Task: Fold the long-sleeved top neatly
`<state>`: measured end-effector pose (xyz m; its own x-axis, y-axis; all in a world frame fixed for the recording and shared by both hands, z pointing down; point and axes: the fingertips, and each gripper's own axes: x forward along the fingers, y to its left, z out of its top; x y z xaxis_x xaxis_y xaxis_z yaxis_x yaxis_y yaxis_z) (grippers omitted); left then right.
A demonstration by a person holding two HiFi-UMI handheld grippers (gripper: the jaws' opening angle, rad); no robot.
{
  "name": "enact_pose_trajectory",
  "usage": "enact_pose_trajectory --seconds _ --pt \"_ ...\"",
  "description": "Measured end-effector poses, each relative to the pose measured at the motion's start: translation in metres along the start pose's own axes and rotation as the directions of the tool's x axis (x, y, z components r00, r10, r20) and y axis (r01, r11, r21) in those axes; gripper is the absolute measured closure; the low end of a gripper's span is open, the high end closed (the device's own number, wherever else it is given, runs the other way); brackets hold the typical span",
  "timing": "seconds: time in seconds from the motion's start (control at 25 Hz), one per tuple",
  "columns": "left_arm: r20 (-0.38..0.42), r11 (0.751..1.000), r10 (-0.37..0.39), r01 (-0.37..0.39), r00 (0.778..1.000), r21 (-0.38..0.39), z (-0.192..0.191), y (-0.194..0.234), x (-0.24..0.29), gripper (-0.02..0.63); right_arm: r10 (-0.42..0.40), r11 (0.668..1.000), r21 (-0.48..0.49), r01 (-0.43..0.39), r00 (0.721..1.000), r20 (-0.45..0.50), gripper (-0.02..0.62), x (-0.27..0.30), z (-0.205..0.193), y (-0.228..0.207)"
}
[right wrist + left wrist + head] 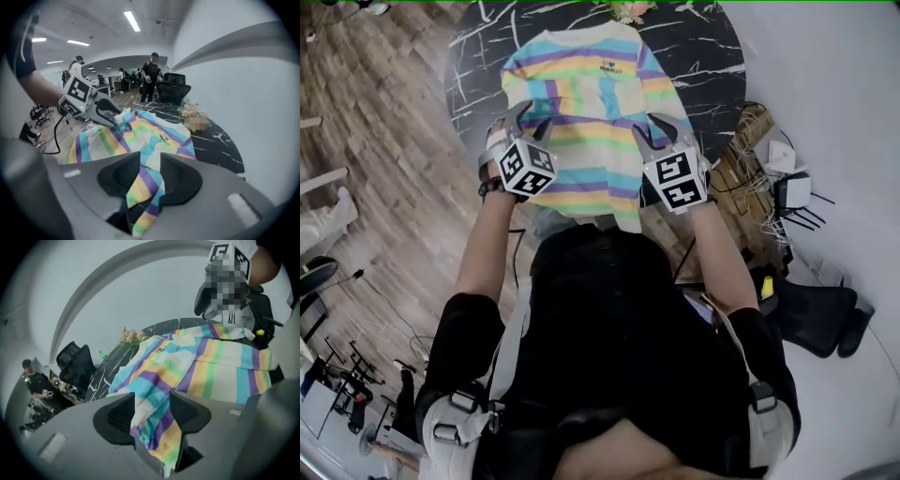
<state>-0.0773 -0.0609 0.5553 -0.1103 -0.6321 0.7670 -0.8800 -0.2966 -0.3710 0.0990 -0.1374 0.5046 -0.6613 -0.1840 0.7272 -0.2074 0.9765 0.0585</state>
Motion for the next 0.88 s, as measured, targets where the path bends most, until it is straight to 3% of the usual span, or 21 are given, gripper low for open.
enact_pose_trajectory --seconds 0.16,0.36,0.52,0.72,0.88 --pt "-0.034 0.994 0.01 -0.014 0.999 -0.108 -0.047 0.028 -0.009 0.367 0.031 0.999 -0.038 -0.03 0.999 0.011 0.457 0.028 0.042 0.021" --pt "-0.023 0.961 -0.057 0.049 0.998 -0.271 -0.083 0.034 -0.002 0.378 0.058 0.996 -0.075 -0.056 0.998 0.022 0.46 0.061 0.092 0.042" --pt "0.009 0.945 -0.098 0.096 0.995 -0.314 -0.089 0.037 0.008 0.412 0.073 0.994 -0.08 -0.069 0.996 0.044 0.471 0.087 0.134 0.052" --pt "0.041 0.926 -0.143 0.149 0.989 -0.346 -0.093 0.04 0.011 0.565 0.076 0.994 -0.081 -0.073 0.997 0.035 0.522 0.127 0.17 0.057" --pt "0.075 0.899 -0.17 0.186 0.983 -0.396 -0.097 0.047 0.007 0.575 0.084 0.984 -0.157 -0.084 0.996 -0.008 0.544 0.174 0.191 0.063"
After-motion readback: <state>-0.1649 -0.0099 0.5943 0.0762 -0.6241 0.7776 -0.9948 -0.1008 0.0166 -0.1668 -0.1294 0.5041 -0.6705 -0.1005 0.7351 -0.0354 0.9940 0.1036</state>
